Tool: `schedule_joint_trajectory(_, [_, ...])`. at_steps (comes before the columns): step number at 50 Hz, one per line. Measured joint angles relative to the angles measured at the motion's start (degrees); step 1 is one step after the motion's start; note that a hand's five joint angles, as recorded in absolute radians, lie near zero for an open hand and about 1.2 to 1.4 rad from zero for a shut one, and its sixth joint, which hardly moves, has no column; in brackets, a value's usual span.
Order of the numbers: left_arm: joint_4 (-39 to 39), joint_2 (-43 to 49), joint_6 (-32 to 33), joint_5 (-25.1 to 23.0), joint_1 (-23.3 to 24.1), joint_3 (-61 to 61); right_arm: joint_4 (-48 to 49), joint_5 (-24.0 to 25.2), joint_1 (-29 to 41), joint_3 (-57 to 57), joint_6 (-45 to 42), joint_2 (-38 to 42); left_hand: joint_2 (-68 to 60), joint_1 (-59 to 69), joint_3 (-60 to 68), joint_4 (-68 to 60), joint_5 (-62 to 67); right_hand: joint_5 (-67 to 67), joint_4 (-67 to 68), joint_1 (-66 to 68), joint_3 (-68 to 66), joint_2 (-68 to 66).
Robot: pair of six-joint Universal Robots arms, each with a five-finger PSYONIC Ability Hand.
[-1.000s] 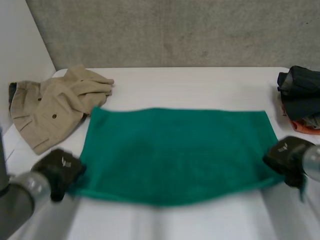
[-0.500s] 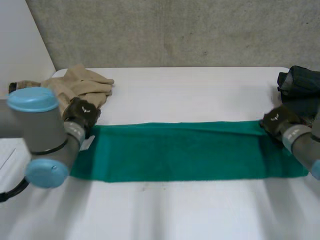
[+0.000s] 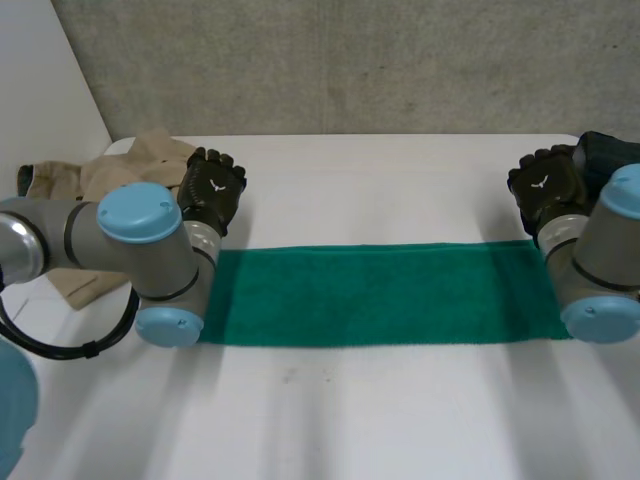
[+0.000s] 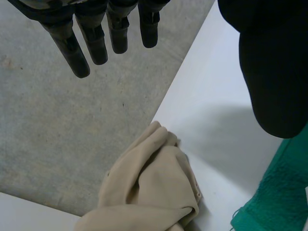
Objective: Fold the laundry.
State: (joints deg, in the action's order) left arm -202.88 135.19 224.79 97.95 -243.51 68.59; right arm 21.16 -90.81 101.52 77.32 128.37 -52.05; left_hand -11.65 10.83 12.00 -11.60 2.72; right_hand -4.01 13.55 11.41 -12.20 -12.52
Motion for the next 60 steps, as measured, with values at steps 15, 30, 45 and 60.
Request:
schedule_joint_trajectory(15, [0.4, -18.8, -6.3, -0.6, 0.5, 20.5, -24.5, 14.5, -11.5, 18.9, 9.3, -18.8, 0.0, 0.0, 0.0, 0.0, 0.0, -3.0, 2.9, 2.7, -4.6, -4.3])
schedule_joint_trajectory(30, [0.2, -20.7, -10.8, -0.9, 0.9, 25.1, -13.8, 19.5, -18.2, 24.2, 8.8, -11.7, 0.0, 0.0, 0.0, 0.0, 0.0, -14.5, 16.0, 15.1, -17.5, -17.6])
schedule_joint_trajectory(45, [0.1, -21.6, -10.7, -0.8, 1.0, 25.1, -11.0, 15.9, -23.0, 21.9, 6.3, -10.8, 0.0, 0.0, 0.0, 0.0, 0.0, -51.7, 54.5, 33.2, -55.5, -54.7])
schedule_joint_trajectory(60, [0.3, -26.9, -10.9, -0.9, 0.4, 29.2, -9.9, 6.9, -24.5, 18.2, -10.7, -14.7, 0.0, 0.0, 0.0, 0.0, 0.0, -52.8, 54.6, 33.2, -55.5, -54.7])
